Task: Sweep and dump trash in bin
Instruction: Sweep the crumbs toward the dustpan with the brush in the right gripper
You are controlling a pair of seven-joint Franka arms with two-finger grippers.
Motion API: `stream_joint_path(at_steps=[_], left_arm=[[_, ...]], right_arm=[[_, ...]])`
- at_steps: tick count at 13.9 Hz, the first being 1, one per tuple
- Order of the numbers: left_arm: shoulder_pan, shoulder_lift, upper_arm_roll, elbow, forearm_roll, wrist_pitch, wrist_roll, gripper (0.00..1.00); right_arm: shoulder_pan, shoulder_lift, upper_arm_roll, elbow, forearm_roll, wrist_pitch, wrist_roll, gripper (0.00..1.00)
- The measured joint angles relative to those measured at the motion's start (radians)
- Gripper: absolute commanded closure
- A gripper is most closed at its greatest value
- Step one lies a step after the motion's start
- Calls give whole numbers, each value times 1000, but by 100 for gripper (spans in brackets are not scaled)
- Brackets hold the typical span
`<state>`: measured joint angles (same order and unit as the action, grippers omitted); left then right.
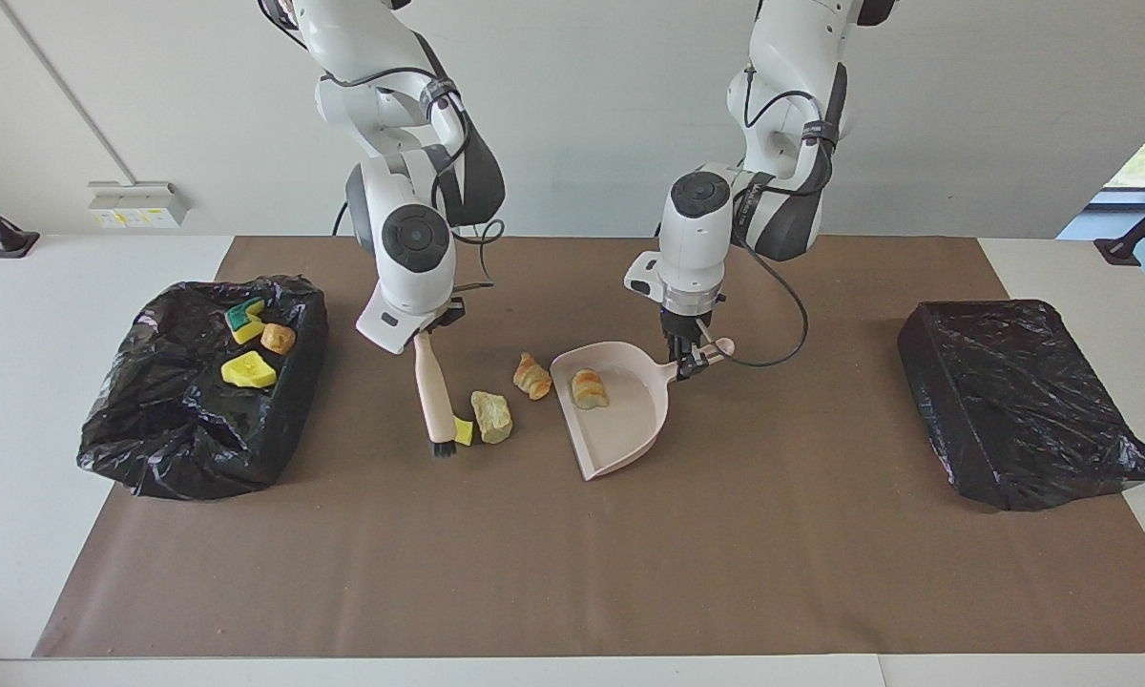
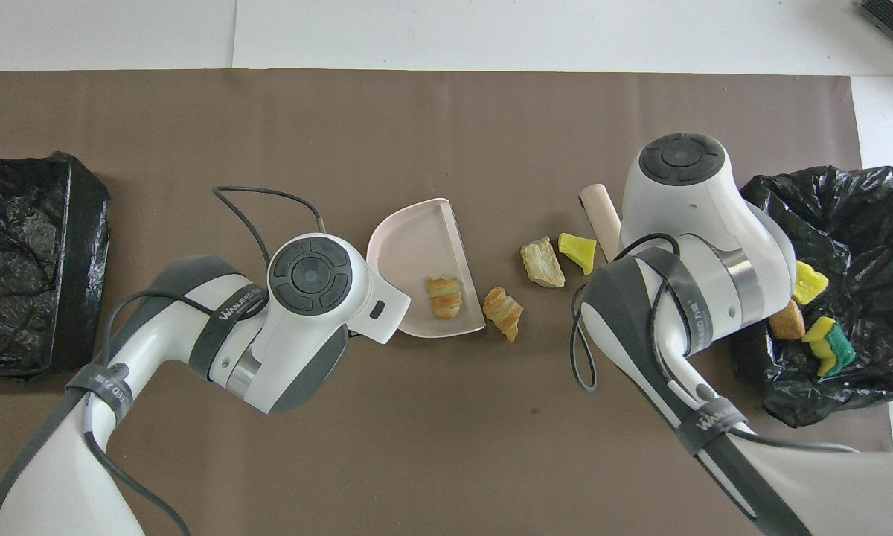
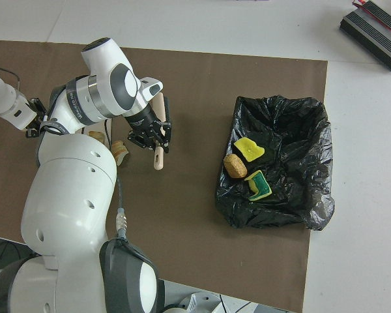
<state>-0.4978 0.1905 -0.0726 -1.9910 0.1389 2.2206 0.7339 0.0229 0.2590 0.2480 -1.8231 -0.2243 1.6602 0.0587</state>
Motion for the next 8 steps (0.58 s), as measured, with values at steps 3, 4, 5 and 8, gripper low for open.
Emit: stream_joint_path(at_steps=[3,4,5,8], left_arm=[[0,0,0,-1,0,2,0,100],[0,0,0,-2,0,2,0,100],[0,0,0,-3,0,2,0,100],[0,0,0,-4,0,3,0,100]], right_arm=[[-12,-8,4,-118,16,64,-20,100],[-3,-11,8,-158,68,83,-20,100],[14,-16,10,-187,137,103,-20,100],[109,-32,12,-222,341,157,7,100]])
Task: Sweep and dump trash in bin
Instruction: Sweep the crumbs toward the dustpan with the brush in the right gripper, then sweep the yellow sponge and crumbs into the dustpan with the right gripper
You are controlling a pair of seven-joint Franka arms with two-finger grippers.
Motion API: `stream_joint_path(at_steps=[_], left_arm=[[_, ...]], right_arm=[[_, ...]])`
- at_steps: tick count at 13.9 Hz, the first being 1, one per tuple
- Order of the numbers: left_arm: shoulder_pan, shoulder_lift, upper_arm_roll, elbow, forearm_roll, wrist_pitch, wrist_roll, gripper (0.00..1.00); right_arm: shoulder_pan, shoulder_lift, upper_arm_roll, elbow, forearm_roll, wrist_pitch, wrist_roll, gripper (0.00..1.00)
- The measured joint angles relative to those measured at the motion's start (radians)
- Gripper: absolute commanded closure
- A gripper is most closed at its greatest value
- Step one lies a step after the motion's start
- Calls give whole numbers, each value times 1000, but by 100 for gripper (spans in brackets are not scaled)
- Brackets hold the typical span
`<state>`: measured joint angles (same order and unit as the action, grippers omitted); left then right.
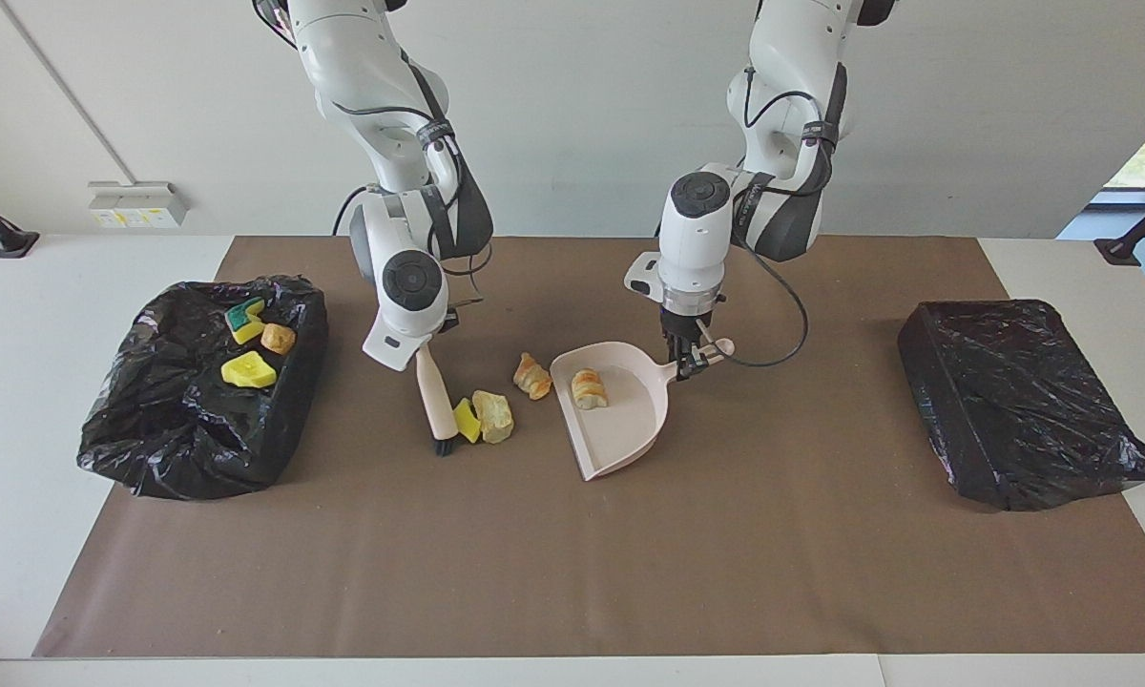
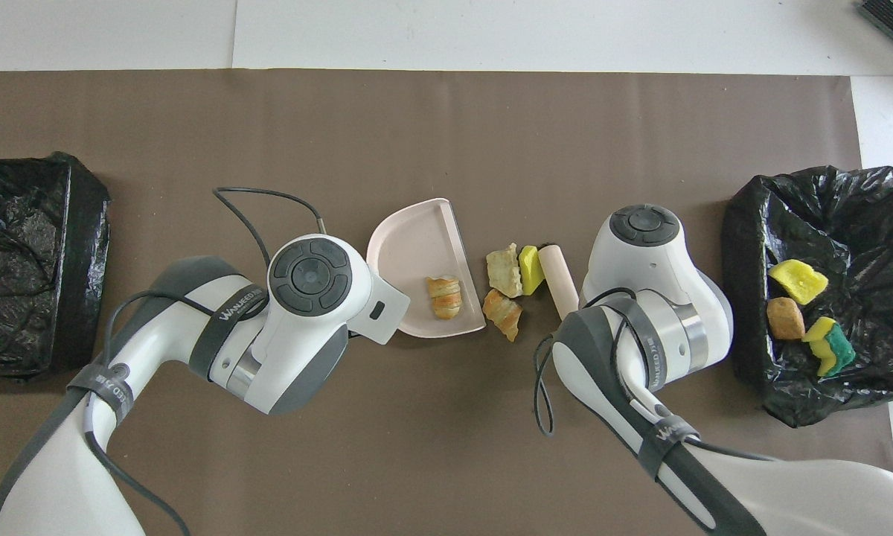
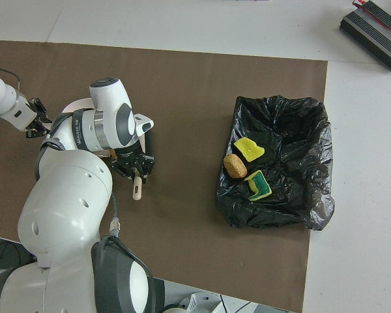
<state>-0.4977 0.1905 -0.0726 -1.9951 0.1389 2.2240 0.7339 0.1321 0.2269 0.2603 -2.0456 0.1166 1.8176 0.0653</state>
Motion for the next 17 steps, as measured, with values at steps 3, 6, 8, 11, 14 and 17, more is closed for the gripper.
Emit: stream_joint_path(at_steps=[3,6,8,11,14,17], left_arm=[[0,0,0,0,0,0,0,100],[1,0,1,-3,0,1,0,100],[1,0,1,-4,0,1,0,100],[1,0,1,-4,0,2,0,100],[1,0,1,-5,0,2,0,100],[1,0,1,-5,0,2,0,100]], right_arm=[[106,0,2,-34,198,113,67,100],[147,0,2,-1,257,86,114,100],[140,-2,0,49,262,-1,119,100],[108,-29,-10,128,242,-168,120,100],[106,-63,-9,144,106,-203,128,100],[87,-39,-10,155,-8,-86,99,100]])
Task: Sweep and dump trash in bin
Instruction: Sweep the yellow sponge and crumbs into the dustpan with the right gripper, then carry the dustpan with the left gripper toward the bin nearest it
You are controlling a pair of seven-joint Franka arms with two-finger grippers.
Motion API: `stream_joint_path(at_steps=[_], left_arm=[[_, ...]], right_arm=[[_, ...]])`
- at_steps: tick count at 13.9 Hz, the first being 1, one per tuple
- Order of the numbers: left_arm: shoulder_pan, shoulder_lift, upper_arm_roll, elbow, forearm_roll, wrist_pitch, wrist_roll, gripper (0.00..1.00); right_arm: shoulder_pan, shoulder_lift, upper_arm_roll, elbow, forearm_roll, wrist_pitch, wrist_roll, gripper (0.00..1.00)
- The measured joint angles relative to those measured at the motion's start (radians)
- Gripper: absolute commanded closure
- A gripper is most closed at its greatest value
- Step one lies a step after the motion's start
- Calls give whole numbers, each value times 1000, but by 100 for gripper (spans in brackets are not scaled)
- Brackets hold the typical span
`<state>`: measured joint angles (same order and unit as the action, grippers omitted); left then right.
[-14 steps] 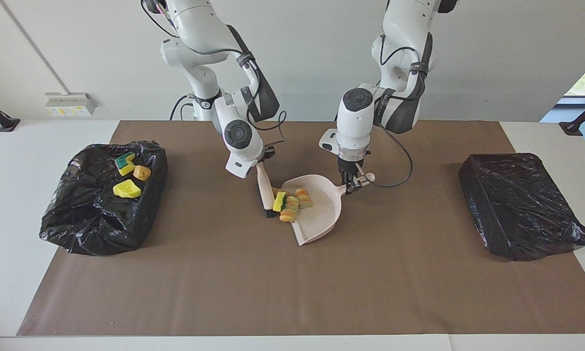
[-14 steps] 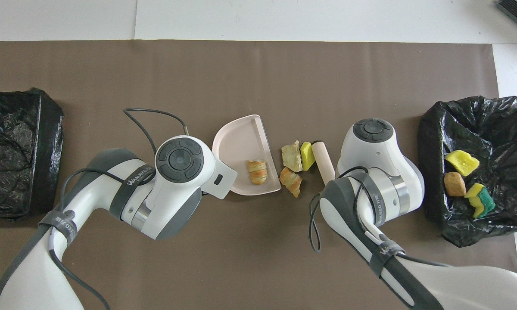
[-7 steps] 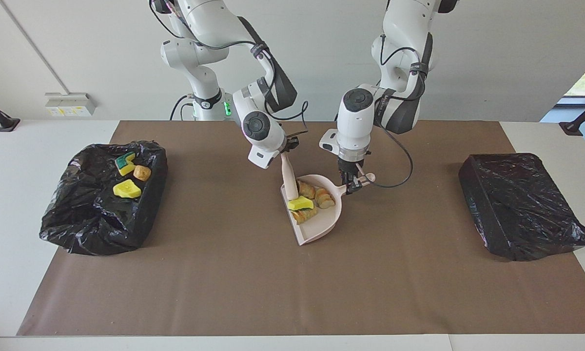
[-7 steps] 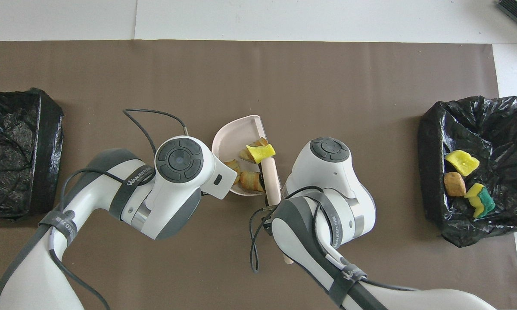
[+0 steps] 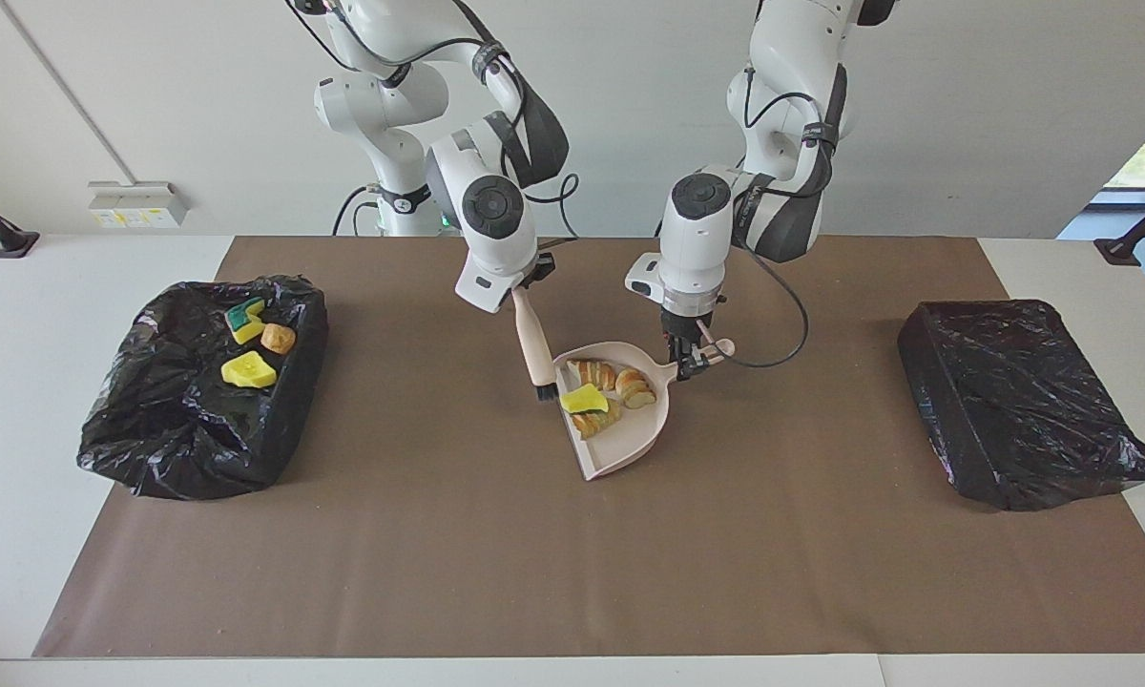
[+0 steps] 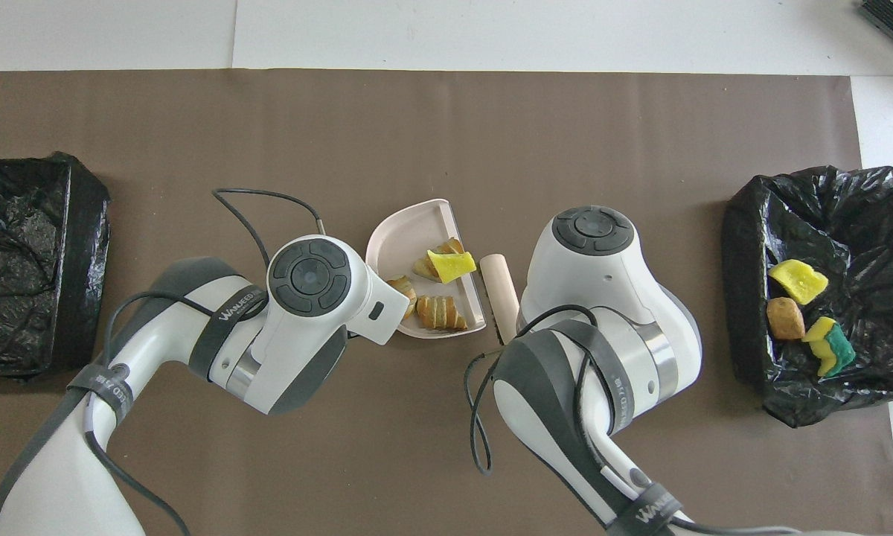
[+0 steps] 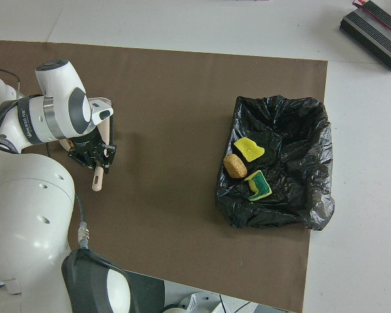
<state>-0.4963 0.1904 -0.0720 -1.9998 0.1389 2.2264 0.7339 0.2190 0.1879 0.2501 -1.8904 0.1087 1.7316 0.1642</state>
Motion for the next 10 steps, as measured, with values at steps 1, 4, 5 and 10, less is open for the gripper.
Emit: stream_joint_path(at_steps=[1,4,5,10], left_arm=[[1,0,0,0,0,1,0,100],[16,0,3,0,0,3,4,100],[20,0,4,0,0,3,7,100],[21,0,6,-1,0,3,7,100]], right_arm=[[-9,28,-1,21,-13,23,-11,100],[6,137,2,86,-9,94,-4,100],[24,162,4,91,9,106,15,100],[91,179,10,102,239,111,96,100]])
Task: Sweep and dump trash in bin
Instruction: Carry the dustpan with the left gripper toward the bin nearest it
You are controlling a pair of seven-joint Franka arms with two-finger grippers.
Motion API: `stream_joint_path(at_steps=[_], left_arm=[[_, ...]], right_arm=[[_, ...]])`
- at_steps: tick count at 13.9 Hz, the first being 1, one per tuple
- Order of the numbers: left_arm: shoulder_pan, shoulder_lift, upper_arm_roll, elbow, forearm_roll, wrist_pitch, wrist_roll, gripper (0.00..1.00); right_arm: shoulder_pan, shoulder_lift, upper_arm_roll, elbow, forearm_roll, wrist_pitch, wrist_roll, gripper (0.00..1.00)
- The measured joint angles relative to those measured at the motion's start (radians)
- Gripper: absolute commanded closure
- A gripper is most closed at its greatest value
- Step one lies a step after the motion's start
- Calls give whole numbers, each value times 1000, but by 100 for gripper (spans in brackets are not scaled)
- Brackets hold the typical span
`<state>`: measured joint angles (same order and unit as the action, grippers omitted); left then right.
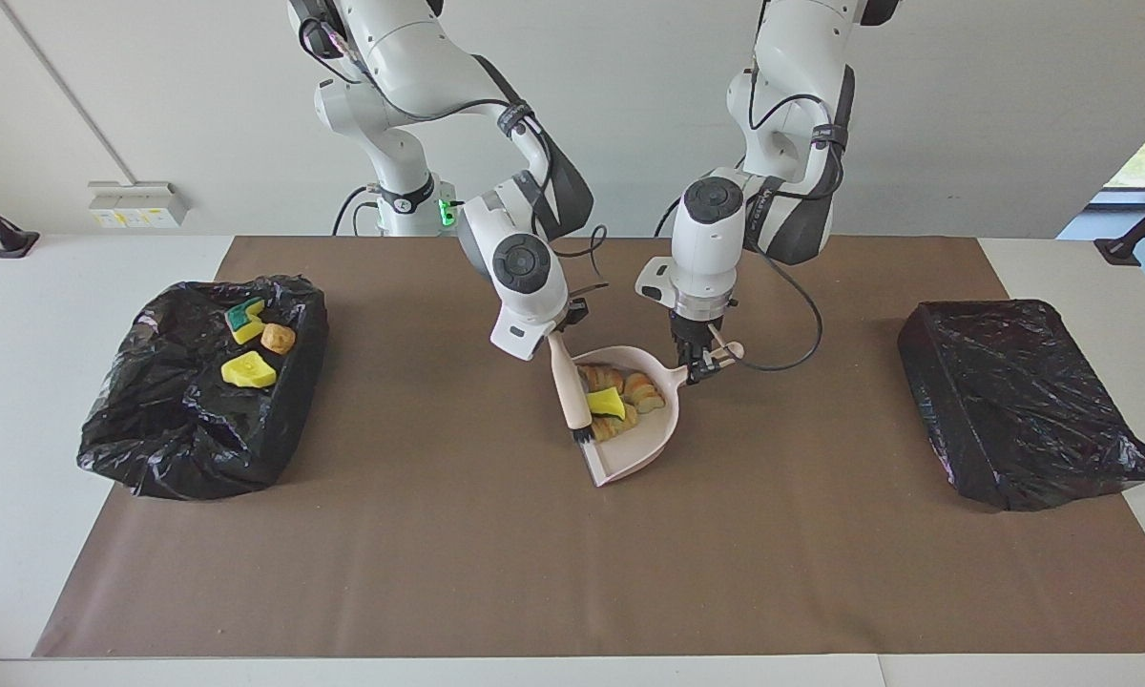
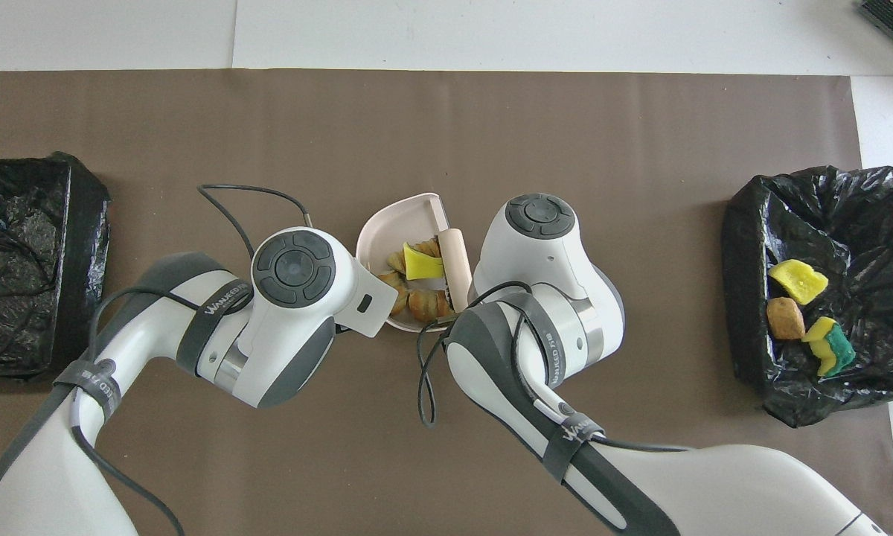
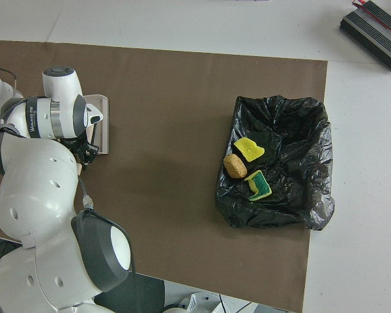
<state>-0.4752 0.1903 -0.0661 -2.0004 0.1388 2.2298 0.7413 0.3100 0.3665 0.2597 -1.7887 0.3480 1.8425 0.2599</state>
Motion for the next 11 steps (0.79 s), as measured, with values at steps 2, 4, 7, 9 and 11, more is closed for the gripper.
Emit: stream_joint_path(at_steps=[2,4,7,9,11], left_arm=[[0,0,1,0,0,0,0,100],[1,0,2,0,0,1,1,100],[28,-5,6,8,0,7,37,100],[71,-17,9,14,0,7,89,100],[122,-32,11,17,0,7,159,100]], right_arm=[[-3,-7,-1,11,-15,-23,10,100],[-12,-28,-8,16,-66,-68,12,100],[-25,-77,-9,6,-95,-136,118,100],[-8,-109,-4,-17,-109,-154,226,100],[52,-157,0,-75,-115,-155,335,100]])
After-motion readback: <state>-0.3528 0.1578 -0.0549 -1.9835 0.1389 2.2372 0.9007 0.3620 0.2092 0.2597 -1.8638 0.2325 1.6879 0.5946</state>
